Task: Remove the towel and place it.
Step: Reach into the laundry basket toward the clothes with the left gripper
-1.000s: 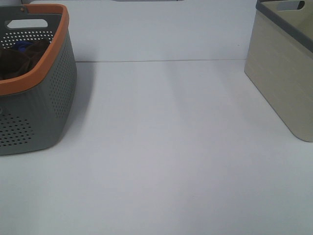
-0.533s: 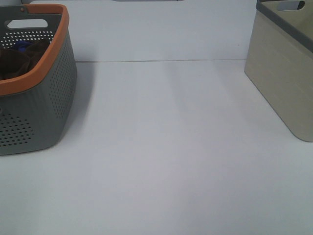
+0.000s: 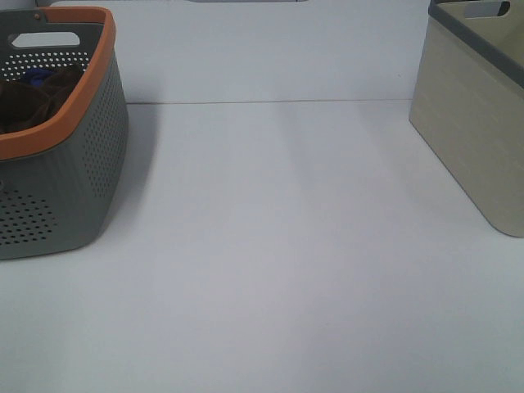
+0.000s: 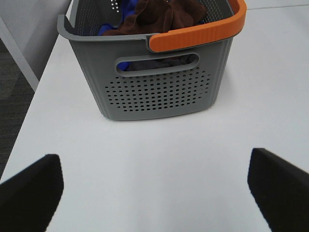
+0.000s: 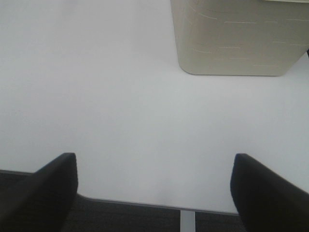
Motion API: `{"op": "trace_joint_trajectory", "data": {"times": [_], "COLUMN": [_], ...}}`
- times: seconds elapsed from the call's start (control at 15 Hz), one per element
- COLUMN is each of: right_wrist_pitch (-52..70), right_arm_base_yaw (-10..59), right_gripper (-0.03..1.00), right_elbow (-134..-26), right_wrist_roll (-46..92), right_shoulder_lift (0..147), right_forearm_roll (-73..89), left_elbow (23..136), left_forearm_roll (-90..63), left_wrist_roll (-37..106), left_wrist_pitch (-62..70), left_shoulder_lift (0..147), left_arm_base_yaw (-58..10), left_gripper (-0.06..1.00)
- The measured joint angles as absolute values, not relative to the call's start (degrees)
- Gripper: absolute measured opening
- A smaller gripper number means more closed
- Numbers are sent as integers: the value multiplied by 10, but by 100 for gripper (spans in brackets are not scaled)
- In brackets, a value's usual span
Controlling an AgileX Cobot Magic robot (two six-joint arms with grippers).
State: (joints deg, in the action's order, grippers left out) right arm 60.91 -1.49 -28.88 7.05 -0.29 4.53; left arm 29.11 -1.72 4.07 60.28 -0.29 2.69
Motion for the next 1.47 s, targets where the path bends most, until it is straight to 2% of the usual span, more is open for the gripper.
{"op": "trace_joint_trajectory", "data": {"times": [1.47], "right_wrist_pitch": [609], "right_arm_base_yaw": [-15], "right_gripper": [76], "right_elbow": [-289], "right_wrist_roll": [70], "right_shoulder_lift": [-3], "right_forearm_roll": [45], "left_elbow": [293], "left_forearm_roll": [-21], "left_wrist_roll": [41], "left_wrist_pitch": [610], "left_shoulder_lift": [2], "left_arm_base_yaw": [27], "left_gripper": [99]}}
